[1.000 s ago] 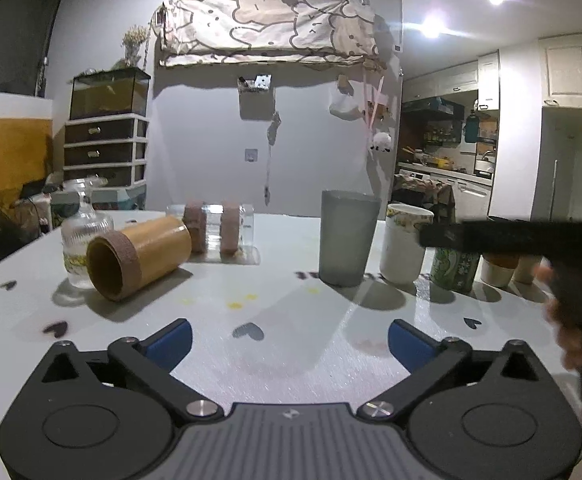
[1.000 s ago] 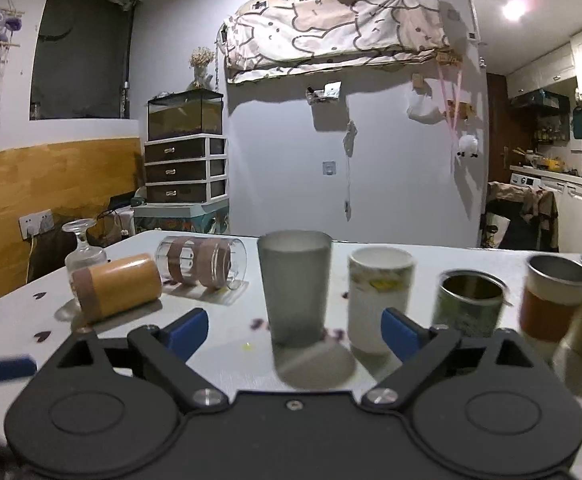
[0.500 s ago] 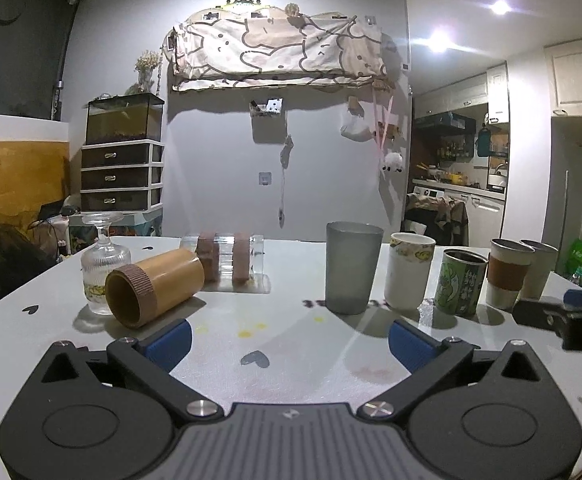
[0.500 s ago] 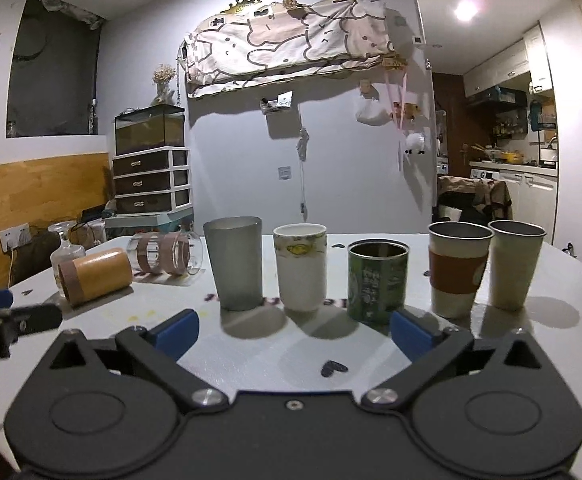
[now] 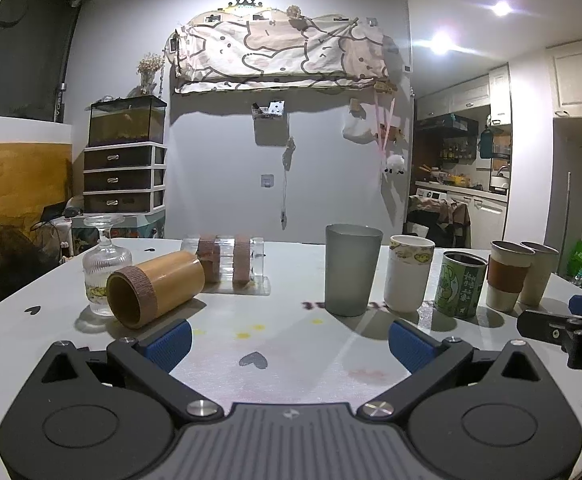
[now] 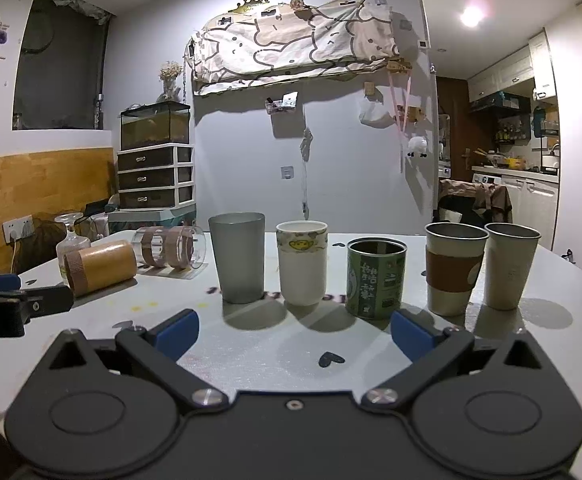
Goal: Flip cup upright
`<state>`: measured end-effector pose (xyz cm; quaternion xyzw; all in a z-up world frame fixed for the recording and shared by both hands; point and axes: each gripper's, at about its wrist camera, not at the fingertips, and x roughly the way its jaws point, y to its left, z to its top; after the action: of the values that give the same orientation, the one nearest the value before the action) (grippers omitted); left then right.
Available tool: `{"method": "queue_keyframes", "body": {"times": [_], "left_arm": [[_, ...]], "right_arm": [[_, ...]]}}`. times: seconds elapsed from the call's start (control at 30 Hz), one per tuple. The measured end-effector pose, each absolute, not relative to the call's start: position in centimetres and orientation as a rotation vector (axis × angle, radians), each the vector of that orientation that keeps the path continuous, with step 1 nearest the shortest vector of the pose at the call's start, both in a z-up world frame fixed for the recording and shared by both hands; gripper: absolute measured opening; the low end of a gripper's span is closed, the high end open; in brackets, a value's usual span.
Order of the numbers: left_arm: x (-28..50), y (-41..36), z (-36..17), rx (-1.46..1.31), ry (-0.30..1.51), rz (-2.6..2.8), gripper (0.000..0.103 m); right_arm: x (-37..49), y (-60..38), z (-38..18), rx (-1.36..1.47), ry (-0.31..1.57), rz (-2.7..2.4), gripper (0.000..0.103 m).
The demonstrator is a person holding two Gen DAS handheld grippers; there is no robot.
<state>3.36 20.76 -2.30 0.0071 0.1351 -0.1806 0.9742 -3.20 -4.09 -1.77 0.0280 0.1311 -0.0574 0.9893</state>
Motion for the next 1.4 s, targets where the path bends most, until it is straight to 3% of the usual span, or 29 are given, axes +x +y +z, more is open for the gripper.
{"method": "queue_keyframes", "body": {"times": [1.4], "left_arm": [[3.24,20.91,-2.25,0.013,0.277,-0.363,0.103]], "right_arm": [[-3.03,-4.19,-1.77,0.056,0.272,-0.115,0.103]]}}
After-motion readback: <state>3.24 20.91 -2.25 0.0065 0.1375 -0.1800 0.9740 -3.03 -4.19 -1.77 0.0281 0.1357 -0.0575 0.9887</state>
